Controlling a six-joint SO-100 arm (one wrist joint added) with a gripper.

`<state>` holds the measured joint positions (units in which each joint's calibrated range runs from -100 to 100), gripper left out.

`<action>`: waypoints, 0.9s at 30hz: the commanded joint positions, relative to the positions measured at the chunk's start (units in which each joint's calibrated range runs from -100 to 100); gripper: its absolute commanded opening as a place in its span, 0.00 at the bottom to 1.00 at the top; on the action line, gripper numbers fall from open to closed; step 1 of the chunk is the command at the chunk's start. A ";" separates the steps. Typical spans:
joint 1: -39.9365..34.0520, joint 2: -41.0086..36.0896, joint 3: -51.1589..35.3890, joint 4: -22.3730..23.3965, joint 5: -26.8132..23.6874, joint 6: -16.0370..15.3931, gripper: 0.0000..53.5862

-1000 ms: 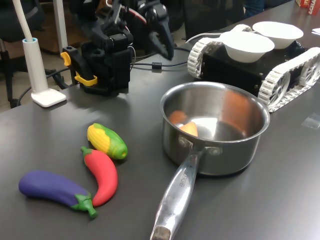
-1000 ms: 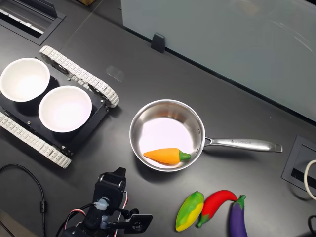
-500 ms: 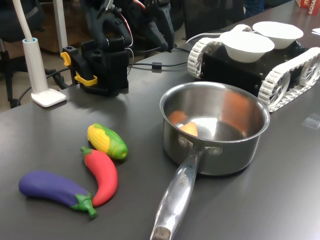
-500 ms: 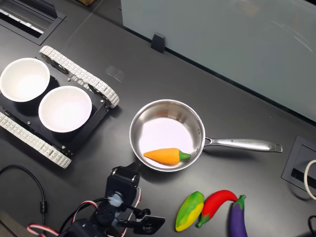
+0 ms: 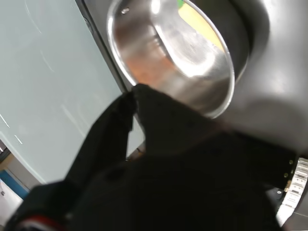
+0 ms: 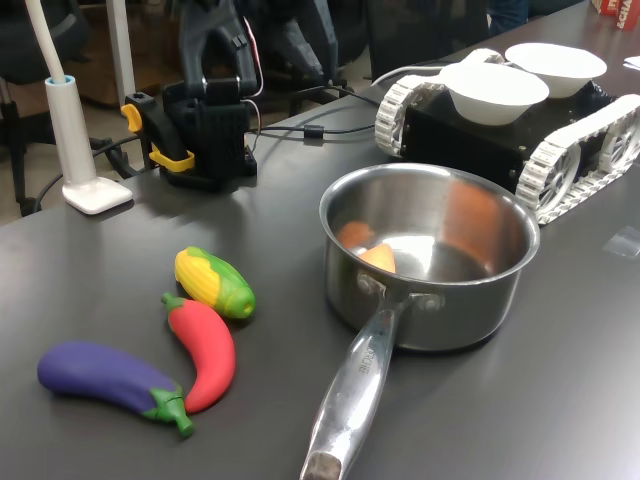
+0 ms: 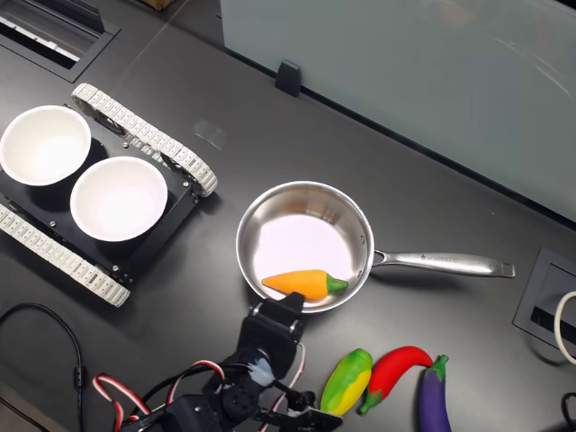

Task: Pick up the chilli and place them in the pan

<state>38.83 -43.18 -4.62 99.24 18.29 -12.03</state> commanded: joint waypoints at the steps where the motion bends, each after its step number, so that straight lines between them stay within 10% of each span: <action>1: 6.69 3.66 -8.33 0.42 1.86 -2.26 0.00; 27: 28.71 27.53 -26.42 0.42 9.13 -7.63 0.00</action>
<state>65.79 -16.67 -25.61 99.24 26.94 -18.82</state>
